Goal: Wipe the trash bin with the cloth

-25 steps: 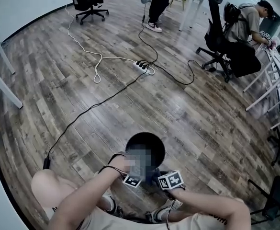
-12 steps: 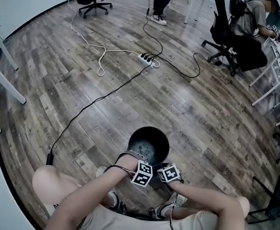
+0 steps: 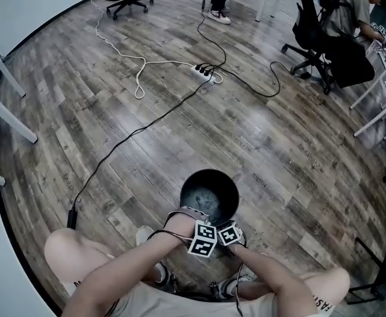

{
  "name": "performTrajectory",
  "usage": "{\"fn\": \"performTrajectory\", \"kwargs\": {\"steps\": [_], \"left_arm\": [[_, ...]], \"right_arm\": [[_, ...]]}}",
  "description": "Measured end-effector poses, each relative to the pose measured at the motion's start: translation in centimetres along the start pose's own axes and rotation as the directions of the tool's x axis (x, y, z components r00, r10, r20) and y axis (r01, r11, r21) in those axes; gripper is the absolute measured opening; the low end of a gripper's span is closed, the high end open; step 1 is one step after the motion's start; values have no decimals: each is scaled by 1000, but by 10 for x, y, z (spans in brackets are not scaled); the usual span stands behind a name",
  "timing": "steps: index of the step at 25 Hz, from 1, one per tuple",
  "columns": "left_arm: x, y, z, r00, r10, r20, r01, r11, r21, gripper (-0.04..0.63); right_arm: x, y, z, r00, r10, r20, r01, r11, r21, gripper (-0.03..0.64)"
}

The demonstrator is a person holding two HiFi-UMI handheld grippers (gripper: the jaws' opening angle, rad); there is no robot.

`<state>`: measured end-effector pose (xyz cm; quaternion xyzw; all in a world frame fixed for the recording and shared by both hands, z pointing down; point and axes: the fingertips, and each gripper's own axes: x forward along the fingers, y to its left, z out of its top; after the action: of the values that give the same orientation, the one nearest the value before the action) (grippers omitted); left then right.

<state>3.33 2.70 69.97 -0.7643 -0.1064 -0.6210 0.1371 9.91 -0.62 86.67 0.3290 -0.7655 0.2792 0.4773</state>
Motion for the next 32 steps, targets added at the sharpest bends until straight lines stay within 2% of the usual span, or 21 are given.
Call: {"fn": "performTrajectory", "kwargs": {"steps": [3, 5, 7, 8, 11, 15, 18, 21, 24, 26, 29, 30, 32], "left_arm": [[3, 3, 5, 1000, 9, -1, -9, 1000, 18, 29], [1, 1, 9, 1000, 8, 30, -8, 1000, 12, 31], [-9, 0, 15, 995, -1, 103, 3, 1000, -26, 34], [-17, 1, 18, 990, -2, 143, 9, 999, -45, 61], [-48, 10, 27, 971, 22, 238, -2, 997, -81, 81], [-97, 28, 37, 938, 113, 326, -67, 987, -149, 83], [-145, 48, 39, 903, 230, 363, -157, 963, -220, 84], [-205, 72, 36, 838, 372, 400, -257, 915, -311, 83], [-263, 87, 26, 758, 496, 423, -337, 854, -397, 83], [-301, 94, 16, 686, 585, 434, -384, 796, -468, 83], [-347, 97, 2, 561, 688, 460, -399, 712, -578, 83], [-356, 95, -1, 529, 709, 466, -392, 692, -606, 83], [-363, 90, -4, 486, 738, 469, -377, 661, -649, 83]], "right_arm": [[-1, 1, -13, 998, 17, -53, -14, 997, 70, 83], [-18, 8, -11, 997, 44, -55, -39, 995, 96, 83], [-42, 9, 2, 998, 56, -37, -53, 996, 79, 83], [-55, 8, 8, 997, 62, -35, -59, 996, 66, 82], [-93, 1, 19, 994, 98, -45, -95, 994, 53, 83], [-151, -21, 37, 995, 99, 6, -99, 990, 100, 83], [-196, -36, 65, 993, 78, 87, -91, 983, 162, 83], [-243, -54, 105, 978, 55, 202, -105, 964, 244, 83], [-300, -73, 139, 930, 17, 368, -161, 917, 364, 83], [-341, -80, 157, 878, -14, 478, -203, 895, 398, 83], [-398, -77, 182, 780, -51, 624, -248, 890, 383, 83], [-415, -72, 188, 745, -53, 665, -262, 894, 365, 83], [-442, -58, 199, 677, -50, 734, -276, 907, 316, 83]]}}
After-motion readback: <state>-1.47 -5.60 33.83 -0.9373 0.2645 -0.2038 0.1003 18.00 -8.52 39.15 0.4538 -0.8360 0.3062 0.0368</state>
